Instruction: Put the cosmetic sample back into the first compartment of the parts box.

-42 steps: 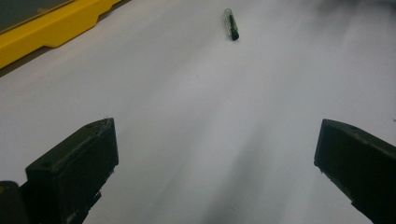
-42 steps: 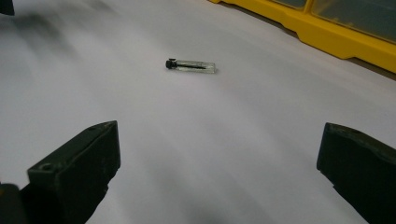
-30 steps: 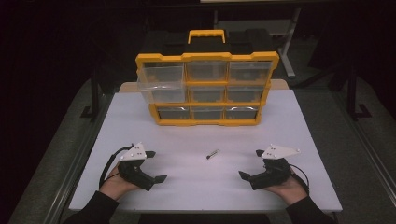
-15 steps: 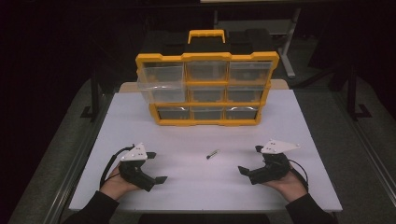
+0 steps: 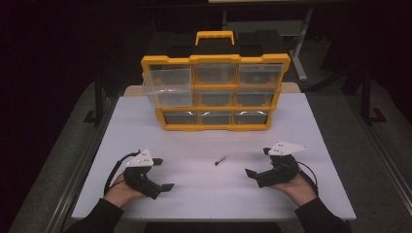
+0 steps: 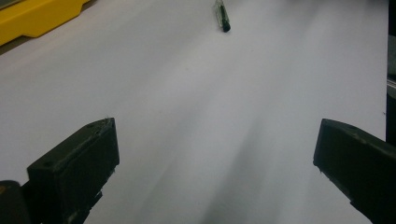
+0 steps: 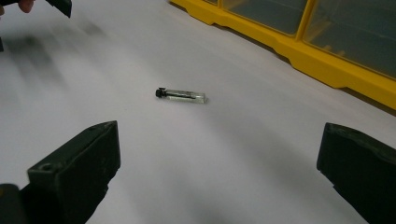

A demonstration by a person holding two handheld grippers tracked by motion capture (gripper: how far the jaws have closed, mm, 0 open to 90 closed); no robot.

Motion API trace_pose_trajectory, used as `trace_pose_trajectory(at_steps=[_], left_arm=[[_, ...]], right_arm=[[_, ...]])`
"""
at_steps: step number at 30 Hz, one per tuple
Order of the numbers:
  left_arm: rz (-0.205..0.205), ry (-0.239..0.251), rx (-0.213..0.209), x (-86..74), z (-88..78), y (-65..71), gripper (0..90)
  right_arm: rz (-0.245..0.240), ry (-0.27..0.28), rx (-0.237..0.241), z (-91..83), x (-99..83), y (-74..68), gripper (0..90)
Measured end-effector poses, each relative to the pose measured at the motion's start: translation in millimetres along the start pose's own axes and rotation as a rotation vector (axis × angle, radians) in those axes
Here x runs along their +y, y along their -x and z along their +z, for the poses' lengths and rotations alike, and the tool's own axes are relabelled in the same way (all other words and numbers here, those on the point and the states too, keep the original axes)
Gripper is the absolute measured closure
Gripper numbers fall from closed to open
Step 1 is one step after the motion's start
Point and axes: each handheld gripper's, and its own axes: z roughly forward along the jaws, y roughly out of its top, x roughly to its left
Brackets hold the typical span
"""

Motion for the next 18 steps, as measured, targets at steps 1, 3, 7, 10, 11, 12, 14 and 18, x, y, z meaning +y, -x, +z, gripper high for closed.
trace_pose_trajectory(at_steps=[1,3,7,10,11,12,14,18], left_arm=[[-0.001,-0.001,0.000,-0.1,-0.1,-0.2,0.0],[-0.001,-0.001,-0.003,-0.2,-0.4,-0.6,0.0],[0.005,0.003,0.007,-0.2,-1.0,-0.6,0.0],[0.001,0.006,0.006,-0.1,-1.1,0.2,0.0],[0.003,0.005,0.008,-0.1,-1.0,0.3,0.0],[0.003,0.005,0.008,-0.1,-1.0,0.3,0.0],[0.006,0.003,0.009,0.0,-1.1,0.1,0.0],[0.007,0.006,0.008,0.6,-1.2,-0.2,0.0]], right_arm=[[0.000,0.001,0.001,0.8,1.1,-0.1,0.0],[0.000,0.002,0.004,2.3,3.0,0.2,0.0],[-0.002,-0.002,0.007,5.0,5.0,1.4,0.0],[0.004,-0.003,0.010,6.8,6.9,2.4,0.0],[0.007,-0.005,0.011,7.1,7.7,2.6,0.0],[0.007,-0.005,0.011,7.1,7.7,2.6,0.0],[0.004,-0.007,0.014,9.3,10.4,3.6,0.0],[0.001,-0.013,0.014,12.2,13.6,4.7,0.0]])
